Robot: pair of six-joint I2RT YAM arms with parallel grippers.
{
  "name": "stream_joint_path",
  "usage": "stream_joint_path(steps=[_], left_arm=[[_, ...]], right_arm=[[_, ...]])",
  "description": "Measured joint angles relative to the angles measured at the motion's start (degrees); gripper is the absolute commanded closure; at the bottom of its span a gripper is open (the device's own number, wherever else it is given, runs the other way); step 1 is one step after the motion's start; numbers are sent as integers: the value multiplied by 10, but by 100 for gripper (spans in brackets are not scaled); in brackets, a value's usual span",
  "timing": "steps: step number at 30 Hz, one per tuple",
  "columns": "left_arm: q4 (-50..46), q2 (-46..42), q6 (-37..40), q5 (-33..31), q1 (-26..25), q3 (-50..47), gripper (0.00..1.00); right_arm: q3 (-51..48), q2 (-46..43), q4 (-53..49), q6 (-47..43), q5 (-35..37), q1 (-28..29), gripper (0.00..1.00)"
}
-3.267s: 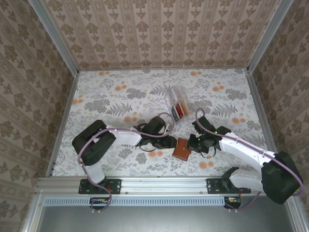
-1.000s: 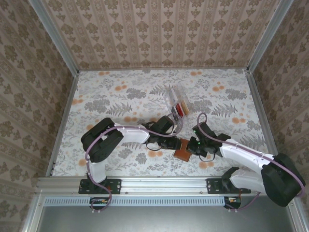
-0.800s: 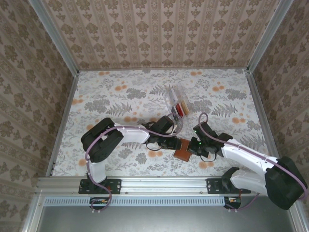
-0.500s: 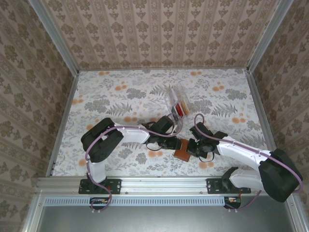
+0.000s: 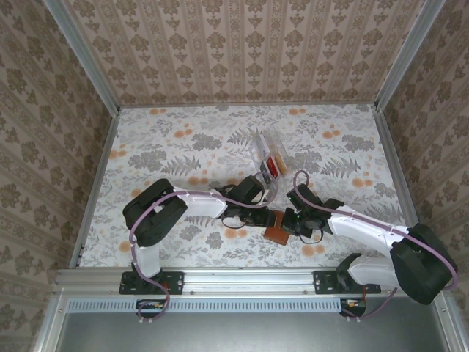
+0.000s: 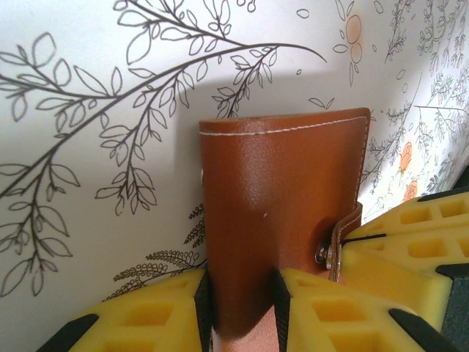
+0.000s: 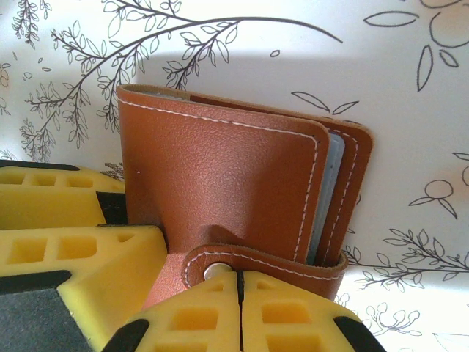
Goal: Put the credit cards into the card holder
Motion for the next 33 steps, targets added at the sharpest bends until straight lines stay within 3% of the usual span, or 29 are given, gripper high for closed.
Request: stream_joint_path(steps=[6,24,33], left_arm=[[4,0,0,0,0,-3,72],[63,-9,-5,2,1,-37,74],[101,-14,-11,3,2,-58,76]], right_arm=[[19,25,-17,0,-7,-6,95],[235,238,-246,-24,-12,-11,97],[287,291,-299,-14,-4,-7,98]])
